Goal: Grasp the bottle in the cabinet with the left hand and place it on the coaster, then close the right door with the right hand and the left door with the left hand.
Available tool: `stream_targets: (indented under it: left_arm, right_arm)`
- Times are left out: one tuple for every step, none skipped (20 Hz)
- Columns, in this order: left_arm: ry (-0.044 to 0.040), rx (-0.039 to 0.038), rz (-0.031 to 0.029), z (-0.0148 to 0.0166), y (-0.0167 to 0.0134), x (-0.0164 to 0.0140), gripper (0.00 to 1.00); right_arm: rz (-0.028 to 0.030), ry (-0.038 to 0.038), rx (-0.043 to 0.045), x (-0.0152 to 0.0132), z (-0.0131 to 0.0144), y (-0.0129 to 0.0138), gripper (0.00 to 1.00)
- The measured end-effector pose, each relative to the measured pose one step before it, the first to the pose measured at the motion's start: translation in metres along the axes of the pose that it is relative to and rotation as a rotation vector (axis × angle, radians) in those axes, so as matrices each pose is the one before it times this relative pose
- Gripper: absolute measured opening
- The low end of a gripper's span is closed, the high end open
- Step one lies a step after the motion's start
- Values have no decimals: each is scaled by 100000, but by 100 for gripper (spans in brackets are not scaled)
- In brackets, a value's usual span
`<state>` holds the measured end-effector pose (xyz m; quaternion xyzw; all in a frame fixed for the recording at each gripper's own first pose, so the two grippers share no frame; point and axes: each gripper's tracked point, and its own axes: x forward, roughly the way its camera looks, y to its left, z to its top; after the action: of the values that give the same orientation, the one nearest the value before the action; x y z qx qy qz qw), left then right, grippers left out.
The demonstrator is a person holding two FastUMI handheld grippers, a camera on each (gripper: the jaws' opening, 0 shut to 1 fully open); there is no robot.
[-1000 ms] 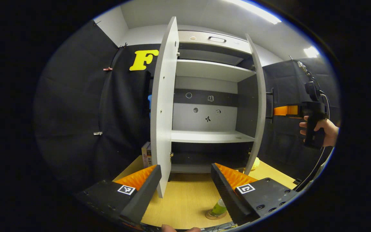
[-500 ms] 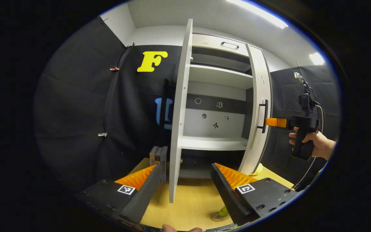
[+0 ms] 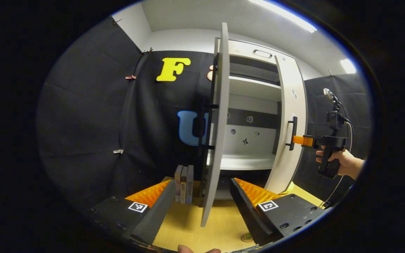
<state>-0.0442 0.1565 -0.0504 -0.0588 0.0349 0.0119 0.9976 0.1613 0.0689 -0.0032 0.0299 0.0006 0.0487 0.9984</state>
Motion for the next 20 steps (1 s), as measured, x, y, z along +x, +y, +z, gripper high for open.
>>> stream_targets:
  left_arm:
    - [-396, 408, 1029, 219, 752, 157, 98]
    - [52, 371, 1461, 133, 708, 547, 98]
    - [-280, -43, 920, 543, 643, 728, 98]
    - [-107, -490, 580, 469, 668, 874, 98]
    - [128, -692, 690, 398, 576, 1057, 98]
    - [-377, -554, 1015, 590, 650, 1196, 98]
    - [-899, -186, 796, 709, 476, 973, 98]
    - [-1006, 186, 602, 604, 328, 983, 98]
    - [-1287, 699, 254, 673, 164, 625, 98]
    - [-1596, 1073, 668, 909, 263, 514, 96]
    - [-1106, 1030, -96, 708, 114, 404, 94]
    - [-194, 859, 12, 199, -214, 374, 94]
    - [815, 531, 144, -88, 71, 510, 94]
    - [745, 128, -567, -257, -266, 474, 94]
    - [1002, -717, -2006, -163, -714, 391, 94]
    - [358, -497, 283, 13, -368, -181, 94]
    - [-302, 466, -777, -94, -189, 24, 94]
    - [77, 751, -924, 52, -277, -164, 90]
    - [75, 193, -430, -34, -467, -241, 92]
    - [285, 182, -242, -28, -540, -258, 93]
  right_arm:
    - [-362, 551, 97, 223, -27, 73, 98]
    - [-612, 430, 10, -8, 8, 16, 98]
    - [-737, 136, -91, -12, 22, -15, 98]
    - [113, 325, 45, -139, -40, 100, 98]
    - [640, 902, 191, -371, -154, 277, 98]
    - [266, 1000, 188, -521, -188, 96, 98]
    - [300, 236, -208, -649, -3, 17, 98]
    - [-36, -354, -881, -654, 57, -111, 98]
    - [148, -300, -1088, -644, 67, -160, 98]
    - [335, -122, -967, -686, 65, -94, 98]
    - [121, -61, -598, -608, 67, -163, 98]
    - [324, -24, -556, -506, 85, -71, 98]
    - [-115, -111, -821, -346, 58, -162, 97]
    - [60, -150, -956, -341, 9, -98, 98]
    - [29, -145, -1216, -305, 16, -118, 98]
    - [-209, -195, -1092, -299, -1, -214, 97]
    - [9, -92, -786, -218, -29, -157, 97]
    - [213, 222, -302, -312, -78, -111, 96]
    - [121, 125, 16, -128, -77, -62, 95]
    - [137, 84, 126, -130, 15, -106, 96]
